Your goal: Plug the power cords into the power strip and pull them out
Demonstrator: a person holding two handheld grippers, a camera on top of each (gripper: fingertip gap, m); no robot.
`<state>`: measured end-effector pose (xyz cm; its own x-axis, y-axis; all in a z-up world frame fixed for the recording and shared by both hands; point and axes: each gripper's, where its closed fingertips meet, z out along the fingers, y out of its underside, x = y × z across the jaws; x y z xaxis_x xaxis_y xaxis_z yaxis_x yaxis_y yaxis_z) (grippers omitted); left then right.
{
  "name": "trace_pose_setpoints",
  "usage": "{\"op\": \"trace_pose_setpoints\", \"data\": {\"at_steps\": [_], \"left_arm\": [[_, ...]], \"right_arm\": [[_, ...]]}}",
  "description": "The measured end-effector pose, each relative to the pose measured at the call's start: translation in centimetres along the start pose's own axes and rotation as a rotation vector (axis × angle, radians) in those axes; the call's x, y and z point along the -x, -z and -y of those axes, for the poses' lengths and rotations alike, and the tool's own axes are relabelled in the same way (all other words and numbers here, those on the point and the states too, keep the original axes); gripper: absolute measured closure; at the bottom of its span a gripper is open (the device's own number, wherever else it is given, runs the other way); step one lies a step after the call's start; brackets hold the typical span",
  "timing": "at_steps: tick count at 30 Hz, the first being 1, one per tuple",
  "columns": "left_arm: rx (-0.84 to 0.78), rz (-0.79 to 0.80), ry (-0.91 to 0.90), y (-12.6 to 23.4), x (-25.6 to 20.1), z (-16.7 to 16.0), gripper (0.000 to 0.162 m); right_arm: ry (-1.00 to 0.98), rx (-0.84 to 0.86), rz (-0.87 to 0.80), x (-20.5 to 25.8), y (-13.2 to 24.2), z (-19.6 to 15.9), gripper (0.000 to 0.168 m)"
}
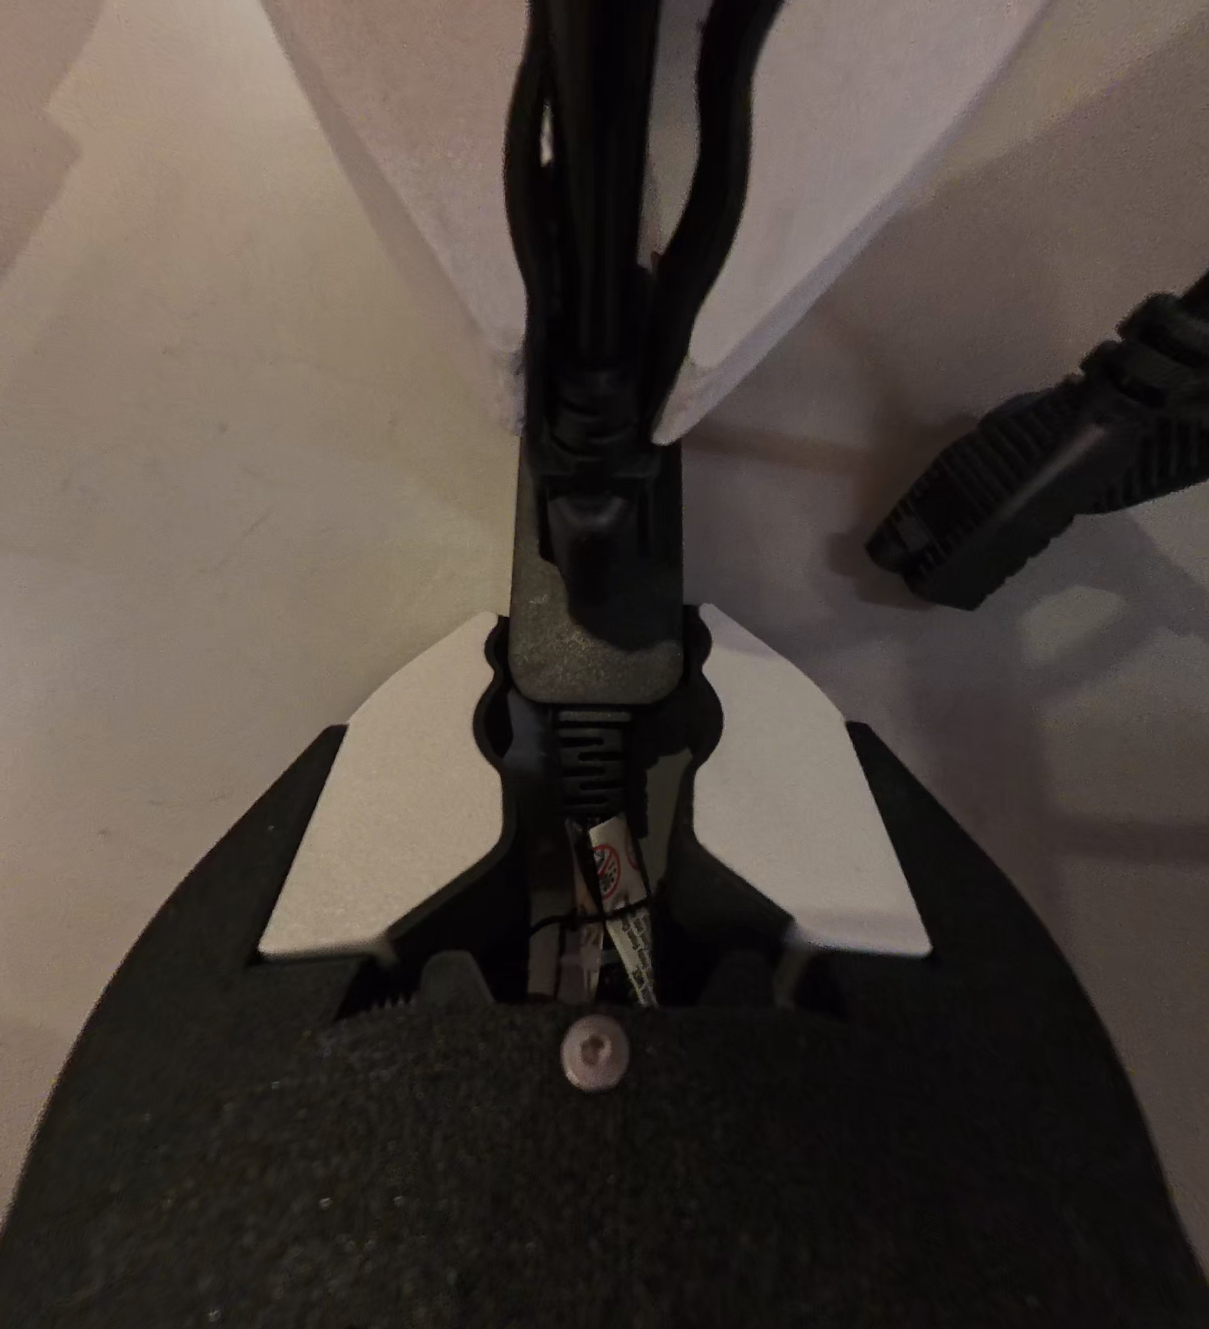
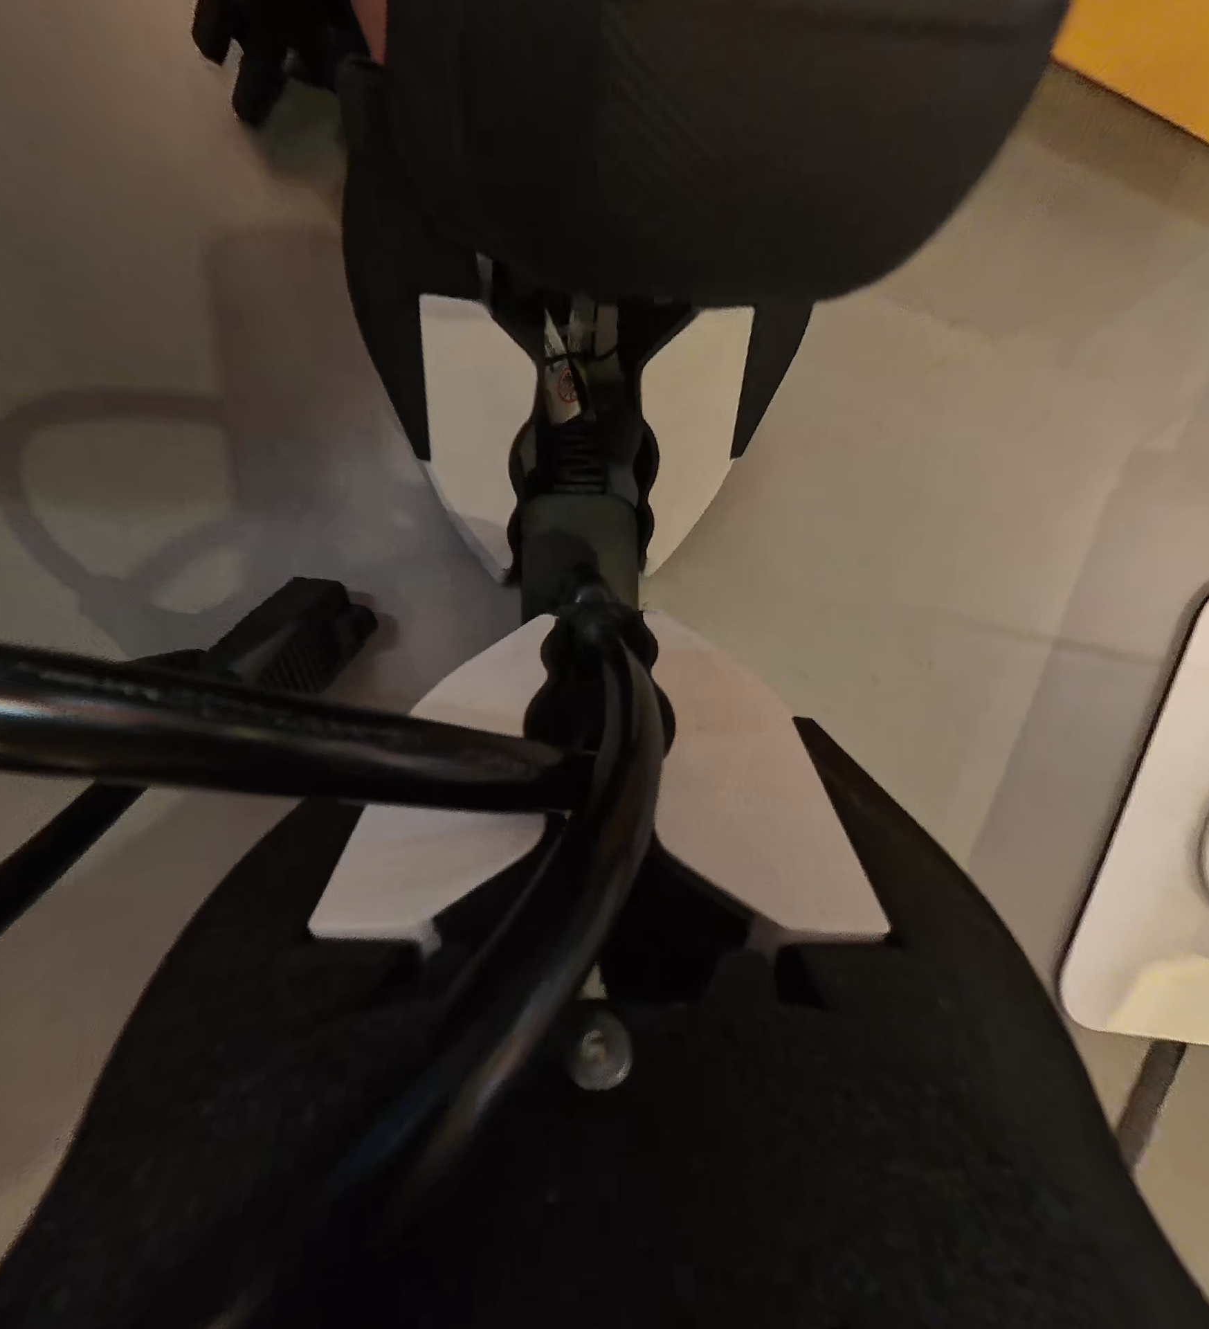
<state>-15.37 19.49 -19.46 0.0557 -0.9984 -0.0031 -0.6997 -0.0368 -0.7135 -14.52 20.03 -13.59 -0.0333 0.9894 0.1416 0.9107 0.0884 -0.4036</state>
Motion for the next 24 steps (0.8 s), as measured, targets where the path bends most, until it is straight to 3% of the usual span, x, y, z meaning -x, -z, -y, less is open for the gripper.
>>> {"op": "trace_pose_setpoints", "data": {"at_steps": [13, 19, 22, 24], "left_arm": [[-0.007, -0.03, -0.024, -0.2, -0.6, 0.2, 0.116], [0.008, -0.025, -0.016, -0.3, -0.3, 0.2, 0.116], [0.01, -0.025, -0.015, -0.3, -0.4, 0.1, 0.116], [0.011, -0.025, -0.015, -0.3, -0.3, 0.1, 0.117]], "right_arm": [[-0.108, -0.089, 0.08, 0.6, 0.6, 0.1, 0.155], [-0.073, -0.026, 0.053, 0.7, 0.8, -0.3, 0.152], [-0.209, -0.026, 0.128, 1.3, 3.0, -0.7, 0.134], [-0.311, -0.001, 0.137, 0.8, 5.6, -1.6, 0.133]]}}
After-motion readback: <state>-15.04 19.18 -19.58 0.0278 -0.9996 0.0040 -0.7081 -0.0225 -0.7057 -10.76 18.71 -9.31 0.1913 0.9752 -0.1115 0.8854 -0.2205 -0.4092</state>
